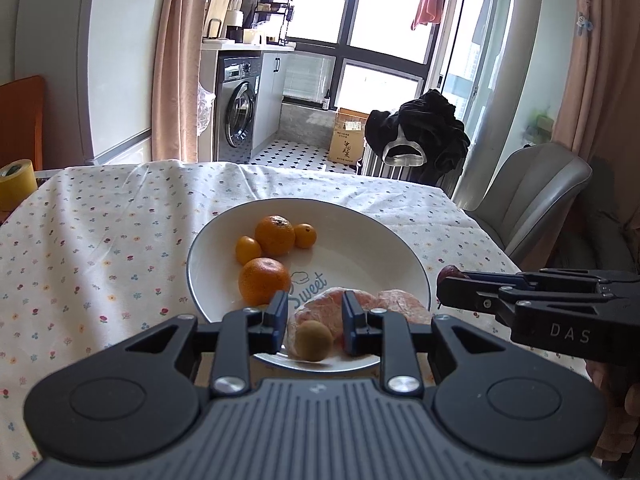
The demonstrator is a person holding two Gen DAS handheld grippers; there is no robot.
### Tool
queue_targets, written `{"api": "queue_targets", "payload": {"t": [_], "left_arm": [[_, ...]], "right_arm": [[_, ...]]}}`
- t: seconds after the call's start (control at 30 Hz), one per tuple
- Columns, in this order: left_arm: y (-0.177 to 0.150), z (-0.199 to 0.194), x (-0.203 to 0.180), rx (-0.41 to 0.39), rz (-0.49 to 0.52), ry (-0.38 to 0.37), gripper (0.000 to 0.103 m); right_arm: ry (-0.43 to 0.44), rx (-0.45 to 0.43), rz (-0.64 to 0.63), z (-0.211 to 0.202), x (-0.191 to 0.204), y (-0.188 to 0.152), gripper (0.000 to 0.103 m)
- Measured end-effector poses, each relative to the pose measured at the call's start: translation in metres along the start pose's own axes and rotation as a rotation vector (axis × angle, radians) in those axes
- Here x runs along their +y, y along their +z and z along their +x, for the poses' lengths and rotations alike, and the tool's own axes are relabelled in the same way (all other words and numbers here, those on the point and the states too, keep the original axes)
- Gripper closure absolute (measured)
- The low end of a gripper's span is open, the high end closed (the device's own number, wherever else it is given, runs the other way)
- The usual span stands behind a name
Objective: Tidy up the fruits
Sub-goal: 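Carry both fruits over the white bowl and open both grippers to release them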
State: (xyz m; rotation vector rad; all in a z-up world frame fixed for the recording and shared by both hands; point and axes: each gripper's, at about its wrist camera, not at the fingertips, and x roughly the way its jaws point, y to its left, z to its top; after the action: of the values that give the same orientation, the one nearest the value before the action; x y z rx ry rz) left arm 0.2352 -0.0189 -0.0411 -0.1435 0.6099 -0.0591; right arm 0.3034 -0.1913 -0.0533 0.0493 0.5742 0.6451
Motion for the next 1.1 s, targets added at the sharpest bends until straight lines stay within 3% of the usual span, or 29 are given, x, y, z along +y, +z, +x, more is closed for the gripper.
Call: {"api": "queue_targets", "payload": {"t": [0.93,1.0,1.07,1.1], "left_arm": [[-0.011,-0.025,0.052,0.012,-0.094,0.086,0.076],[-0.012,-0.026,0.053,0.012,-0.095,0.089,0.073],[-0.013,-0.028,0.054,0.010,-0.095,0.092,0.069],[-0.013,-0.029,0.054,0.010,-0.096,0.093,0.067]], "right_arm": [[-0.023,0.000,-0.015,0.042,0.005,0.021,0.080],[-0.022,-0.004,-0.003,0.045,0.004,0.021,0.073],[-0.030,-0.008,0.003,0.046,0.003,0.020,0.059],[-0.032,-0.012,0.005,0.045,0.003,0.019,0.058]]}}
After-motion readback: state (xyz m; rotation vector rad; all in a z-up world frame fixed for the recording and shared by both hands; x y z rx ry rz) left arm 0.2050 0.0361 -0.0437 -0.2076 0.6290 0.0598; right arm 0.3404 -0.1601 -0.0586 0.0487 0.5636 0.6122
